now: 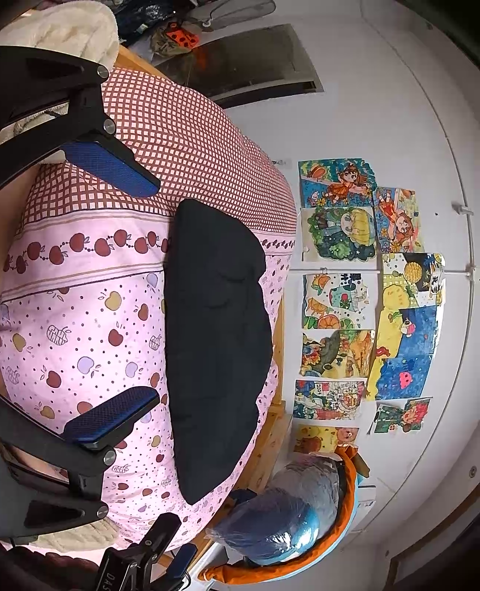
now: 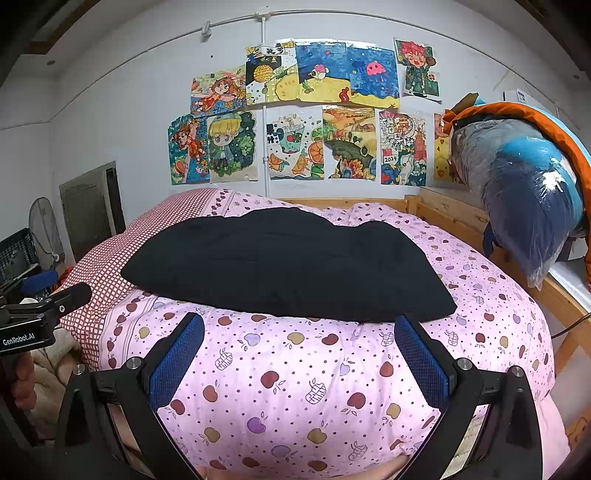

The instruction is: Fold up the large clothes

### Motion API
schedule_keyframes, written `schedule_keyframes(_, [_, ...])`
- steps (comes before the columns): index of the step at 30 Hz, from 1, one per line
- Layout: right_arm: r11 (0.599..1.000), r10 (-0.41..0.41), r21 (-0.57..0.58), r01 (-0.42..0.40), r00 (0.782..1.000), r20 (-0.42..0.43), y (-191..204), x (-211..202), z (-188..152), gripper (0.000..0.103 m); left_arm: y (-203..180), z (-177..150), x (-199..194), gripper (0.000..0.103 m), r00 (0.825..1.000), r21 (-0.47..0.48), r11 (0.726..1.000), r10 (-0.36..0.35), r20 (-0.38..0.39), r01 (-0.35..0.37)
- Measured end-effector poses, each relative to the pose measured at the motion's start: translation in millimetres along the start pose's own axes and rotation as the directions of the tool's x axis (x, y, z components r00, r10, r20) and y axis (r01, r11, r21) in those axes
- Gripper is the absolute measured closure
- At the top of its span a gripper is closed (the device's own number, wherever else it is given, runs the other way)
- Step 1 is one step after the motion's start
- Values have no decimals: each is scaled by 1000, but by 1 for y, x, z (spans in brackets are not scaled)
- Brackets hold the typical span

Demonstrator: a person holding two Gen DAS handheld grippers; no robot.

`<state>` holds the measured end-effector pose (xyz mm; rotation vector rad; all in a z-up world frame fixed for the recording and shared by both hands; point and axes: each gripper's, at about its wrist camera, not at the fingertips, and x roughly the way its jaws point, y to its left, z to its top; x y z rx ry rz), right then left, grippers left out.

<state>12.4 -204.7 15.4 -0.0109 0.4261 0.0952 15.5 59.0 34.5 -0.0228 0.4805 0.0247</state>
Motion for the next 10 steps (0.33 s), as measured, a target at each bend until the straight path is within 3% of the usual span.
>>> schedule_keyframes(10, [1000,-2,2,2,1000,0,4,0,-1,2,-3,-1,2,0,1000,11,1000,10,-9,-9])
